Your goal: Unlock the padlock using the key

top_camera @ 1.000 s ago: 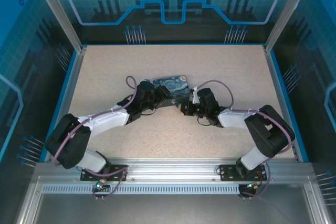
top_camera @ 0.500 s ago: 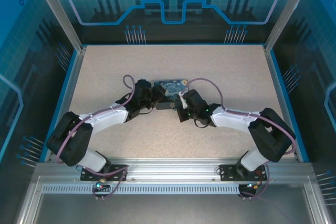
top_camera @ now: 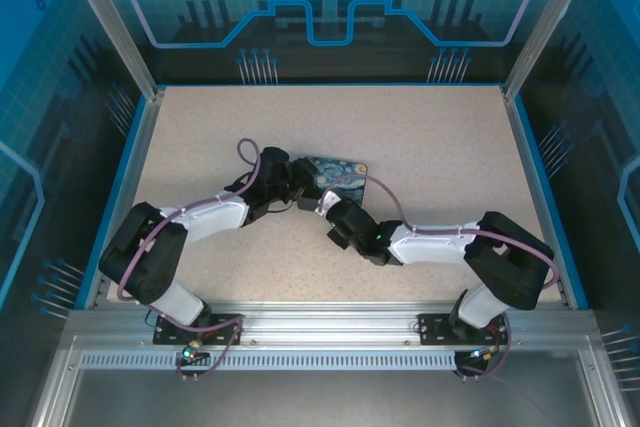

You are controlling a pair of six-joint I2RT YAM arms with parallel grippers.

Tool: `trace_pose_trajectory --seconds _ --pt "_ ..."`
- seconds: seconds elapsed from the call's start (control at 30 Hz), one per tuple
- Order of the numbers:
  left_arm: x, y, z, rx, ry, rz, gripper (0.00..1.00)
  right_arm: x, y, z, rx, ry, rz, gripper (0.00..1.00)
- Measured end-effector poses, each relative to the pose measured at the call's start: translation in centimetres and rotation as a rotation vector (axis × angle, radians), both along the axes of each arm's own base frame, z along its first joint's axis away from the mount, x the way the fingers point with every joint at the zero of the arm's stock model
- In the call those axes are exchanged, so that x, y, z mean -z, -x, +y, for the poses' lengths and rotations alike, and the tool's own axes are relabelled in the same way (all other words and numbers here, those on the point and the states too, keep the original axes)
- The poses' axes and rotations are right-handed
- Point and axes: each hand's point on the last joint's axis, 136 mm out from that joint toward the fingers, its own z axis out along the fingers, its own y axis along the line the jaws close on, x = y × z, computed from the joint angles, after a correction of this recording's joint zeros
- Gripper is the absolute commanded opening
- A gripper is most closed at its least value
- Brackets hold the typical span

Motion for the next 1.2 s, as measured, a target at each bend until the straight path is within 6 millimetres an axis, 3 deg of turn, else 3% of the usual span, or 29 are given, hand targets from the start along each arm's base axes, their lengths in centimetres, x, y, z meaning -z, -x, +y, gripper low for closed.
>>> trace_pose_trajectory --seconds 0.43,0.73,0.9,1.03,1.2 --pt "-0.2 -0.7 -0.5 0.017 0.024 -0.005 0.51 1.3 -0.6 2.1 -0.045 0.321 -0.280 0.05" --pt "-0.3 -1.2 0.3 0.004 0.033 -0.002 0.54 2.0 -1.1 4.0 -0.059 0.480 -0.372 0.10" --pt "-0.7 -1.4 1.2 -0.001 0.036 -0.009 0.55 2.6 -0.8 4.2 -0.103 0.500 -0.347 0.25" --pt "-2.1 -1.6 2.5 -0.010 0.022 -0.040 0.56 2.9 -0.5 4.4 -0.136 0.498 -0.325 0.37" --pt "-4.4 -1.6 4.2 -0.026 0.013 -0.088 0.60 2.2 0.0 4.3 -0.156 0.438 -0.297 0.62"
